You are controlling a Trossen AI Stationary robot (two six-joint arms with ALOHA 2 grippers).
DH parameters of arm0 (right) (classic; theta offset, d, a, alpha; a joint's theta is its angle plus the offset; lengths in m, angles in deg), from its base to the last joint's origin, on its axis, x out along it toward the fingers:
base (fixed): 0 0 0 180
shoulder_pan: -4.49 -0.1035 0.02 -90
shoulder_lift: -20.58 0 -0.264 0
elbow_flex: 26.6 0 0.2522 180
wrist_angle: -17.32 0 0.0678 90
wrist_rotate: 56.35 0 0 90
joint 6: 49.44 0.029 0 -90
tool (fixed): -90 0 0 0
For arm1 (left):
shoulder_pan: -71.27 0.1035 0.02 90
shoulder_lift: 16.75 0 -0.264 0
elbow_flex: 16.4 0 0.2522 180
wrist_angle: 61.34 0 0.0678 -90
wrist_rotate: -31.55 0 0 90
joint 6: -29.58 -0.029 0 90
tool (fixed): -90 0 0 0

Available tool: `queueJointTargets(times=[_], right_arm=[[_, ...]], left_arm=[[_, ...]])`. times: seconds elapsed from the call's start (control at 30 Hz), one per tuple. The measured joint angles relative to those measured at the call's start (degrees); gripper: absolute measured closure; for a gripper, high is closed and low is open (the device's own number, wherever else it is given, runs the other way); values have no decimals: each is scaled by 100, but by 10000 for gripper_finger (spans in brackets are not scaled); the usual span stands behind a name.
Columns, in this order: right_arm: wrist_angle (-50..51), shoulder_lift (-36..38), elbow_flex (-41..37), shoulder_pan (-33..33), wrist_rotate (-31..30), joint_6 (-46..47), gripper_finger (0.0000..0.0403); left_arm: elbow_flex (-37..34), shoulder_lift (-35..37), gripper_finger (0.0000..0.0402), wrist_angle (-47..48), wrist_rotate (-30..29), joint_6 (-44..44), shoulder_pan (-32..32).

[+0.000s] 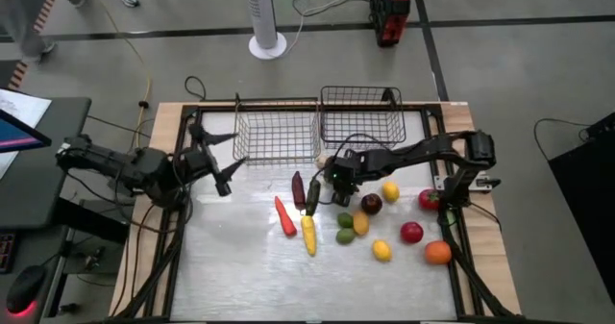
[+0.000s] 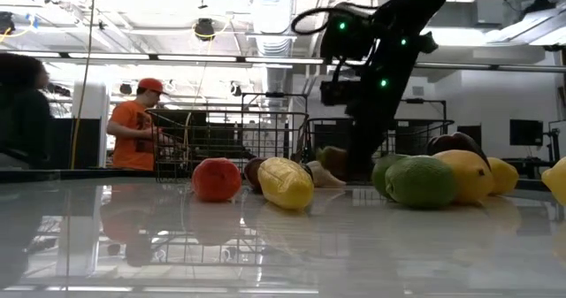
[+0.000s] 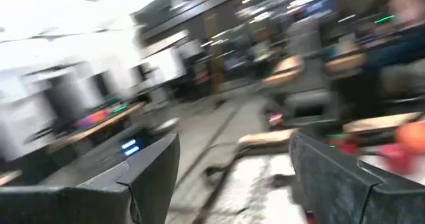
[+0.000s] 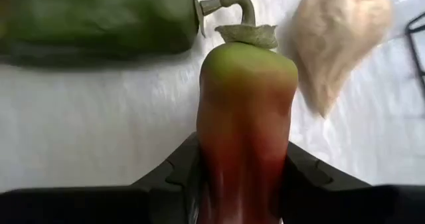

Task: Sort produce into baskets
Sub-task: Put the red chili pepper into the right wire basket

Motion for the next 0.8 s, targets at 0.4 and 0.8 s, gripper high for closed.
queueJointTargets(times=[0.4, 0.8], right_arm=[[388, 1375, 884, 539, 97, -508, 200], [123, 1425, 980, 1949, -589, -1438, 184]], left_arm=[[-22, -565, 129, 402, 3156, 1099, 2468], [-24, -865, 129, 682, 3603, 1291, 3626]])
